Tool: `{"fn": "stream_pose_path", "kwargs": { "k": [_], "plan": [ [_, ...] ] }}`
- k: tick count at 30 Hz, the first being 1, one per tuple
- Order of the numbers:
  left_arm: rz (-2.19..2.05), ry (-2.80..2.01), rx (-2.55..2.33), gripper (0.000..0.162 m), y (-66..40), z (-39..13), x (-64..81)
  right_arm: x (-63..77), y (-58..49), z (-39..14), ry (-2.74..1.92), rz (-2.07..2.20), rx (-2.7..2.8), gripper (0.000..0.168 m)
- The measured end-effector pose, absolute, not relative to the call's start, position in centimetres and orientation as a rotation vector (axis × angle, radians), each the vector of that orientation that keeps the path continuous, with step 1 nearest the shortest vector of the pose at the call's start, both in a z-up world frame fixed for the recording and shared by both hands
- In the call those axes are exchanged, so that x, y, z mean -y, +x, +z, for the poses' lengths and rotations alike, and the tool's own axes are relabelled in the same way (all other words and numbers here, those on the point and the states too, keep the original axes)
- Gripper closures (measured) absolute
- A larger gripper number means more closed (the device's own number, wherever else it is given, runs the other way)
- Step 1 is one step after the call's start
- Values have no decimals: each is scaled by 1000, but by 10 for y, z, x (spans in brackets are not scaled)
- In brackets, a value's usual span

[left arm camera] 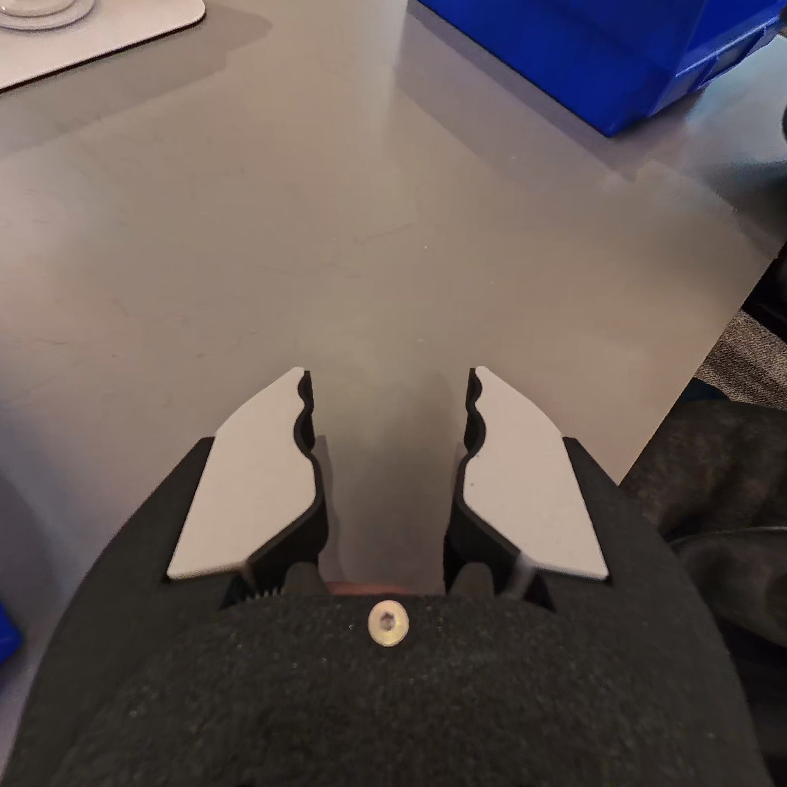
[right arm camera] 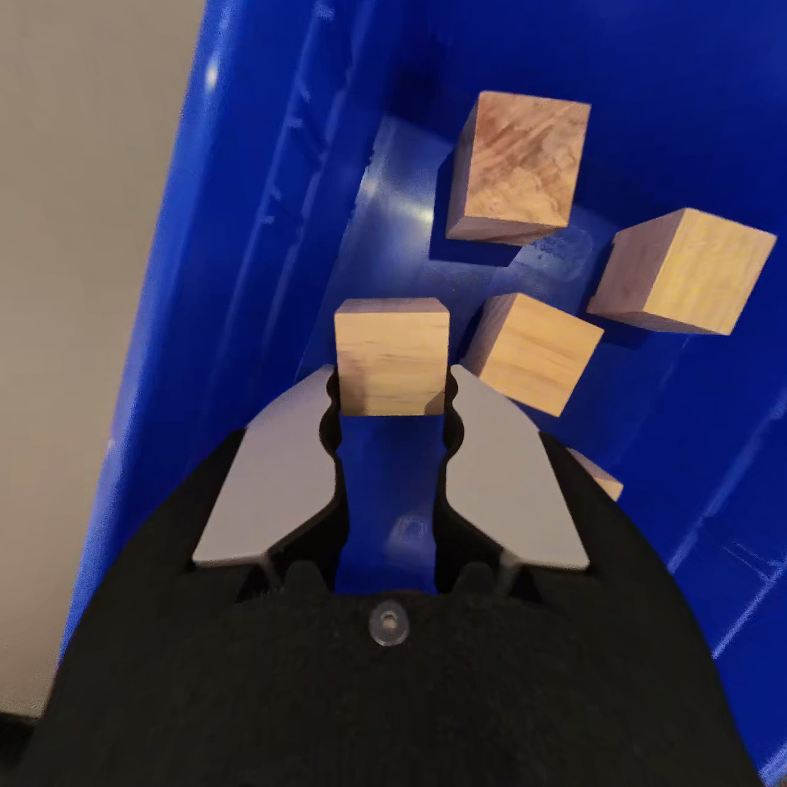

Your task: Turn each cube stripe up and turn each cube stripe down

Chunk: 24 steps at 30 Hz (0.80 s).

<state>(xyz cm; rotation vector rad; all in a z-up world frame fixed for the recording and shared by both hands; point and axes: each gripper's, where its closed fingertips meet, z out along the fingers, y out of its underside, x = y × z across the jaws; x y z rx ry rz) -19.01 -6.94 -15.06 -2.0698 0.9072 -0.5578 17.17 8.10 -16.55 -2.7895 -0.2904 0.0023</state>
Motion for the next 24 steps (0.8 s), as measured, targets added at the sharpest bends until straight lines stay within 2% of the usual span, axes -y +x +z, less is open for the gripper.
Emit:
{"fn": "stream_pose_path", "kwargs": {
  "k": [4, 8, 11, 15, 17, 18, 20, 22, 24],
  "plan": [
    [-558, -2084, -921, 94, -190, -154, 71, -84, 172, -178, -2825, 22, 236, 123],
    [-553, -2091, -949, 93, -188, -157, 73, -81, 174, -163, -2771, 84, 227, 116],
    [-551, -2084, -953, 93, -188, -156, 73, -69, 167, -89, -2546, 191, 236, 109],
    [-559, -2064, -937, 93, -189, -150, 72, -30, 130, 54, -1913, 320, 368, 114],
    [-580, -2069, -930, 92, -189, -149, 73, -1, 95, 93, -1625, 392, 444, 114],
    [-593, -2072, -927, 92, -188, -148, 74, 13, 74, 99, -1524, 442, 471, 114],
    [-603, -2068, -918, 92, -188, -146, 74, 42, 22, 78, -1417, 616, 524, 114],
    [-593, -2068, -911, 92, -190, -145, 73, 67, -32, 28, -1426, 830, 570, 107],
    [-584, -2060, -896, 92, -193, -142, 70, 82, -67, -21, -1479, 925, 599, 113]
  ]
}}
